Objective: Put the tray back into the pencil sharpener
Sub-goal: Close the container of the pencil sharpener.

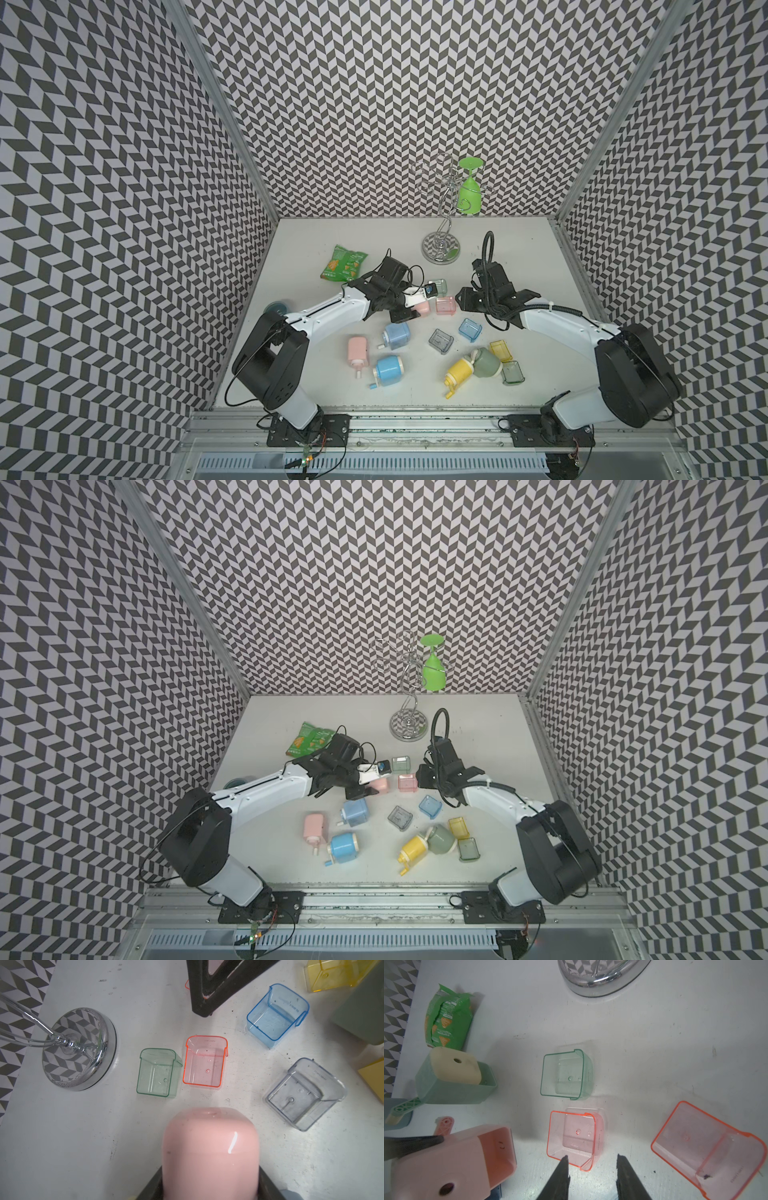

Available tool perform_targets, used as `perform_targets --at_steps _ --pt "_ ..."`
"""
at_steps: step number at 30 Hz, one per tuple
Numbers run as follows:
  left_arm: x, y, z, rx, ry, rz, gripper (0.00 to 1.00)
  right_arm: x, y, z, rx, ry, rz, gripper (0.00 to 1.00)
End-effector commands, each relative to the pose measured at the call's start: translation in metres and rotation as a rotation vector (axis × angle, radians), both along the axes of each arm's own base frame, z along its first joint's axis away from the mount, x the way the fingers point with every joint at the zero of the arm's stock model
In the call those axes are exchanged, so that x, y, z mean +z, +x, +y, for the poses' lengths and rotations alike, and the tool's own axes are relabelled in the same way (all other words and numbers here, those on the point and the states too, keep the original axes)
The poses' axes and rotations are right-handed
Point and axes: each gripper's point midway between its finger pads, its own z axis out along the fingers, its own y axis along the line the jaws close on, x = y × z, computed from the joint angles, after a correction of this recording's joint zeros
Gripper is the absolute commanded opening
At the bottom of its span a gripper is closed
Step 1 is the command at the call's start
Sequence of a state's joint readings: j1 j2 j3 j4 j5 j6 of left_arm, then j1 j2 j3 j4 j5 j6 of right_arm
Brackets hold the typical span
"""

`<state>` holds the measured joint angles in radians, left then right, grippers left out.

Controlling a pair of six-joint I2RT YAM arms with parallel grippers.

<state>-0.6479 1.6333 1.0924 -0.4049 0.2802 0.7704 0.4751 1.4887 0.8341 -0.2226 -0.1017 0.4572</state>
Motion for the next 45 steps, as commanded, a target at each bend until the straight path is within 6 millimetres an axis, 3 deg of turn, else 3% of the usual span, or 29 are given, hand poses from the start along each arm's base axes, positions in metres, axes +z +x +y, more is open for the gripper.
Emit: perform_targets --at_steps 1,13,32,45 --pt "0.002 0.011 -0.008 -0.054 0.035 -0.036 0.43 0.006 0.009 0.009 0.026 0.025 -0.028 0.39" --pt "-0.022 0.023 -0.020 -0.087 0.083 0.036 0.45 -0.014 0.014 0.018 0.043 0.024 0.029 0.40" --pt "-0.029 0.023 -0.029 -0.096 0.059 0.077 0.46 -0.037 0.016 0.032 0.085 0.033 0.073 0.31" --pt "-0.039 0.021 -0.028 -0.092 0.084 0.123 0.46 -0.038 0.011 0.049 0.142 0.072 0.073 0.26"
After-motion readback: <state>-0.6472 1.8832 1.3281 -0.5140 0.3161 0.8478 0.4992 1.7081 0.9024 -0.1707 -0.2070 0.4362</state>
